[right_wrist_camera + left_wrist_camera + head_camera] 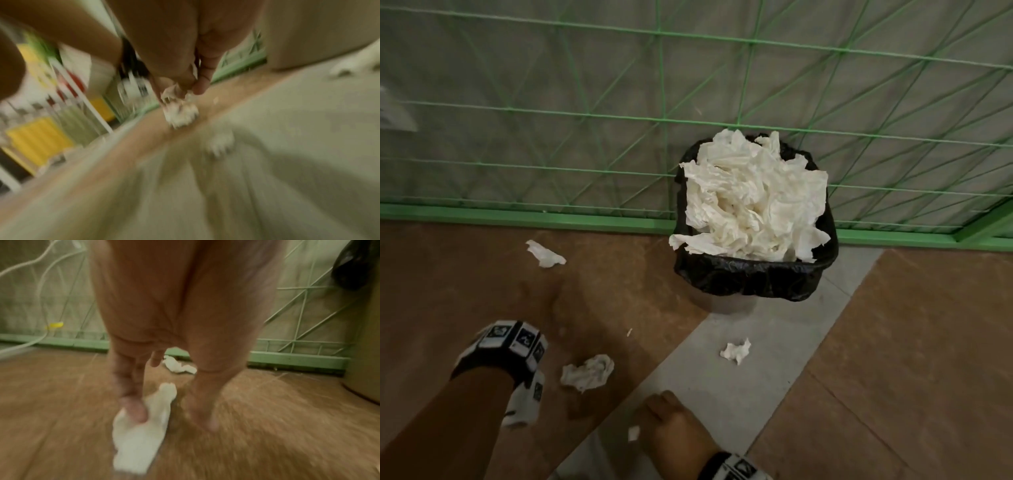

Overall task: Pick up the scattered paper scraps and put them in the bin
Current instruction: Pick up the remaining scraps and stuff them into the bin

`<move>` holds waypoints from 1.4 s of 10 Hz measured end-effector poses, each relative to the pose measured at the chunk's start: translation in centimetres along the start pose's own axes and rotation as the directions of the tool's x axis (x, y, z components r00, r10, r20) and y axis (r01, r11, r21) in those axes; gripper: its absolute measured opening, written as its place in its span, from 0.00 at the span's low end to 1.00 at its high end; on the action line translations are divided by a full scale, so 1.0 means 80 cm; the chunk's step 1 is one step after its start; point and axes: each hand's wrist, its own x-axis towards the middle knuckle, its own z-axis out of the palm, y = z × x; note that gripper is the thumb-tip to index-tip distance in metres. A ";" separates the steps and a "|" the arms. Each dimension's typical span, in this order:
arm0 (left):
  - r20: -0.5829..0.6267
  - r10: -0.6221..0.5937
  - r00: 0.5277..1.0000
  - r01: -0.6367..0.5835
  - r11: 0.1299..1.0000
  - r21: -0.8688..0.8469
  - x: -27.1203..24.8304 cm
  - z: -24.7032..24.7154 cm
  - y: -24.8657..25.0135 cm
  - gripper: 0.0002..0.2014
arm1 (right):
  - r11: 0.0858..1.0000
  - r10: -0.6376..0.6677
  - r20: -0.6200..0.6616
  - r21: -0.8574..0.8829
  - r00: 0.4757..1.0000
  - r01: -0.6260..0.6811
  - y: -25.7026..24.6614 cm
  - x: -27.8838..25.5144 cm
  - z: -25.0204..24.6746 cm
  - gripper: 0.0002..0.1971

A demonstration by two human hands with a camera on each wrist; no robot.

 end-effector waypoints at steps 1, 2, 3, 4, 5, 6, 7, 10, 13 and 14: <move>-0.105 -0.036 0.994 0.036 0.999 -0.002 -0.005 0.030 0.002 0.18 | 0.978 -0.008 -0.329 0.193 0.944 0.076 -0.013 0.011 -0.107 0.10; -0.101 -0.102 0.990 0.095 0.993 -0.073 -0.033 0.025 0.018 0.13 | 0.982 0.061 -0.589 0.179 0.806 0.056 -0.014 0.026 -0.249 0.12; -0.224 -0.076 0.972 0.046 0.989 -0.137 -0.047 0.022 0.019 0.13 | 0.981 0.192 -0.696 0.129 0.692 -0.143 0.019 0.048 -0.366 0.13; -0.209 -0.102 0.973 0.066 0.983 -0.172 -0.051 -0.028 0.037 0.13 | 0.922 0.323 -0.652 0.055 0.686 -0.383 0.077 0.083 -0.432 0.21; -0.368 0.054 0.928 -0.214 0.886 -0.410 -0.061 -0.089 0.069 0.11 | 0.883 0.331 -0.540 -0.111 0.774 -0.455 0.134 0.116 -0.449 0.26; -0.482 0.162 0.861 -0.468 0.623 -0.627 -0.085 -0.161 0.117 0.19 | 0.863 0.304 -0.484 -0.225 0.821 -0.452 0.160 0.138 -0.442 0.23; -0.581 0.202 0.789 -0.604 0.431 -0.670 -0.118 -0.233 0.174 0.05 | 0.874 0.321 -0.360 -0.245 0.876 -0.420 0.167 0.144 -0.426 0.19; -0.576 0.587 0.570 -0.822 0.409 -0.397 -0.192 -0.242 0.315 0.09 | 0.882 0.452 -0.779 0.318 0.434 -0.348 0.125 0.058 -0.403 0.18; -0.599 0.402 0.693 -0.721 0.380 -0.579 -0.159 -0.228 0.281 0.08 | 0.539 0.842 -0.271 0.476 0.467 -0.696 0.161 -0.038 -0.126 0.11; -0.600 0.223 0.769 -0.619 0.497 -0.608 -0.106 -0.214 0.221 0.11 | 0.642 0.734 -0.010 0.337 0.679 -0.689 0.129 -0.036 -0.063 0.31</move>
